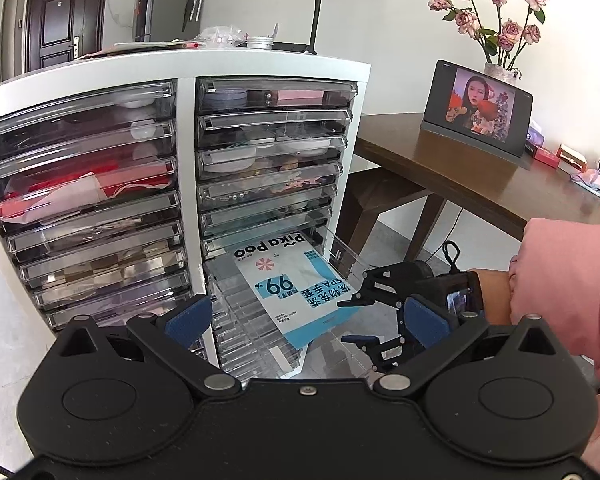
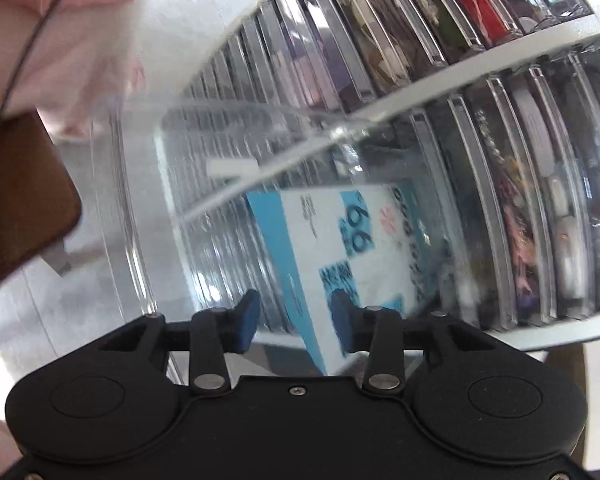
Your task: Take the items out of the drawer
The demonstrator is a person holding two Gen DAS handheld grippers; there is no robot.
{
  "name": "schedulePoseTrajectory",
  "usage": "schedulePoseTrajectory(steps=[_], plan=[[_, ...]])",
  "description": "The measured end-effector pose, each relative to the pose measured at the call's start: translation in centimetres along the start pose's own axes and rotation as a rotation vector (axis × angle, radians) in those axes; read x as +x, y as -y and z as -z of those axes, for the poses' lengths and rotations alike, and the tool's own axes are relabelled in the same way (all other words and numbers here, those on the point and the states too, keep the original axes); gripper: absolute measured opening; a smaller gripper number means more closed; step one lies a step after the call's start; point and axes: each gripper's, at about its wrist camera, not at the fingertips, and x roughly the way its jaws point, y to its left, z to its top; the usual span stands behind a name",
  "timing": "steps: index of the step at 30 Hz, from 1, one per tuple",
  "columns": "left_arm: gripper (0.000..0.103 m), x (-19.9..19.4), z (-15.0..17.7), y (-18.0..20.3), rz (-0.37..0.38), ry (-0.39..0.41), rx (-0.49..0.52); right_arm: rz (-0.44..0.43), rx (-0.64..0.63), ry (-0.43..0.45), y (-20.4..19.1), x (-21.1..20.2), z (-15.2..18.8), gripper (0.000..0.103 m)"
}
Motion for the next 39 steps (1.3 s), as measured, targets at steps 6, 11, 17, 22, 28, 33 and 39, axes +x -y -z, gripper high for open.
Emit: schedulePoseTrajectory(steps=[6, 11, 17, 22, 28, 33, 39], plan=[[0.103, 0.2, 0.1, -0.6, -0.01, -0.006, -0.015, 0.027, 0.03, -0.009, 0.7, -0.2, -0.3, 0.065], [0.103, 0.3, 0.1, -0.8, -0.012, -0.005, -0.02, 0.098, 0.064, 0.017, 0.1, -0.7, 0.1, 0.058], [0.103, 0.5, 0.1, -0.7, -0.008, -0.013, -0.019, 0.213, -0.046, 0.002, -1.5, 1.3, -0.3, 0.05], [0.103, 0.5, 0.1, -0.9, -0.004, -0.011, -0.024, 0.285, -0.123, -0.033, -2.3, 3.1, -0.9, 0.05], [0.103, 0.5, 0.0, -1.1, -0.01, -0.01, -0.032, 0.098, -0.09, -0.028, -0.6, 1.1, -1.5, 0.05], [0.103, 0.7, 0.1, -1.0, -0.007, -0.016, -0.029, -0.066, -0.066, -0.068, 1.5, 1.1, -1.4, 0.052], [0.103, 0.6, 0.1, -1.3, -0.01, -0.014, -0.034, -0.084, -0.108, -0.129, 1.9, 3.3, -1.7, 0.051]])
